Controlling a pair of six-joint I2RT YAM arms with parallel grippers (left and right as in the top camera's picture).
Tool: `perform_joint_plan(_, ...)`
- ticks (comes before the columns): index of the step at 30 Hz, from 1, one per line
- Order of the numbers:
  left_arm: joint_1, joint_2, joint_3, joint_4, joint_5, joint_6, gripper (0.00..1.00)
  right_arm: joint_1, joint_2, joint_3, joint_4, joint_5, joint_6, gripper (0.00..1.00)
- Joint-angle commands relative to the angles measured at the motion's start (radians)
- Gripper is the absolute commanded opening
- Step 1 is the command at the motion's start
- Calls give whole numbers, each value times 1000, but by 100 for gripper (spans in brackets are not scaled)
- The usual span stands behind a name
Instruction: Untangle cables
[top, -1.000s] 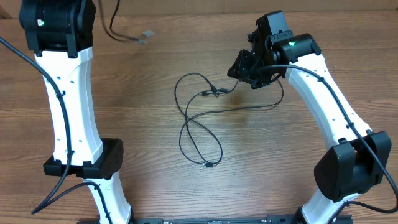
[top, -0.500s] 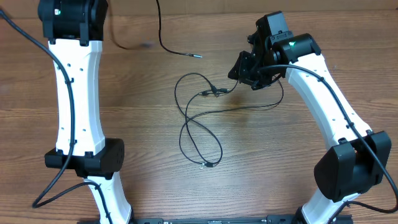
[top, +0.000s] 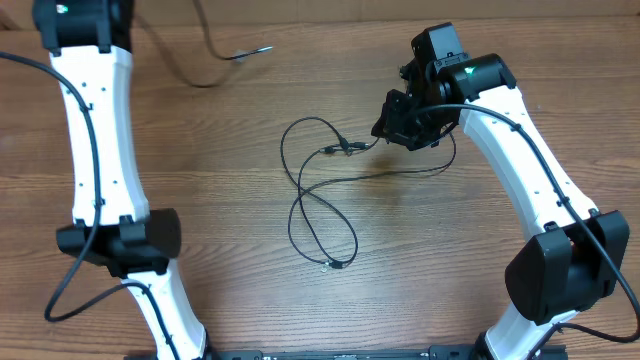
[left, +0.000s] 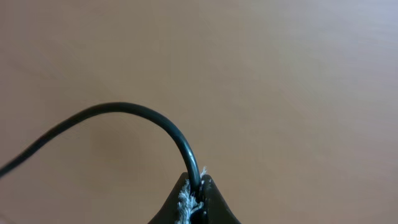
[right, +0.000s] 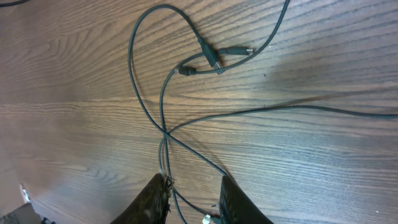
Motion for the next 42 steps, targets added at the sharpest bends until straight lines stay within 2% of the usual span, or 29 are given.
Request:
perform_joint_plan(1,95,79,-2,-19,-31,75,4,1,-22,-5,1,10,-7,25)
perform_joint_plan(3,142,116,-2,-21,-32,117,7,1,-22,-5,-6,10,-7,25)
perform_joint_plan(4,166,138,-2,-22,-35,166,11,1,-22,-5,-13,10,-7,25)
perform_joint_plan(6,211,180,-2,-47,-35,262,36,1,-22,-5,-26,10,-7,26)
perform_joint_plan(7,237,206,-2,-84,-35,321,41,1,-22,-5,-33,10,-7,26)
perform_joint_plan(8,253,220,-2,-116,-35,348,40,1,-22,-5,-35,10,-7,26)
perform_joint_plan(10,295,258,-2,-194,-34,364,51,1,-22,-5,-35,10,-7,27)
perform_joint_plan(12,325,281,-2,-249,-34,364,91,1,-22,-5,-29,10,-7,29)
perform_joint_plan(13,345,293,-2,-289,-31,354,100,1,-22,-5,-24,10,-7,30)
perform_joint_plan(17,378,308,-2,-387,-14,352,100,1,-22,-5,-17,10,-7,31)
perform_joint_plan(18,378,308,-2,-401,-14,352,100,1,-22,-5,-16,10,-7,37)
perform_joint_plan(21,373,308,-2,-458,64,352,100,1,-22,-5,-16,10,-7,56)
perform_joint_plan(24,365,308,-2,-530,238,352,100,1,-22,-5,-16,47,-6,100)
perform_joint_plan(26,356,308,-2,-580,355,352,100,0,-22,-5,-16,91,-6,100)
perform_joint_plan(29,326,309,-2,-629,376,354,100,0,-22,-5,-16,99,-6,100)
perform_joint_plan(31,306,311,-2,-648,321,371,100,0,-22,-5,-16,99,-6,100)
perform_joint_plan(36,271,322,-2,-689,7,497,100,0,-22,-5,-47,99,-6,100)
perform_joint_plan(42,291,373,-2,-663,-7,495,100,0,-22,-5,-89,99,-6,100)
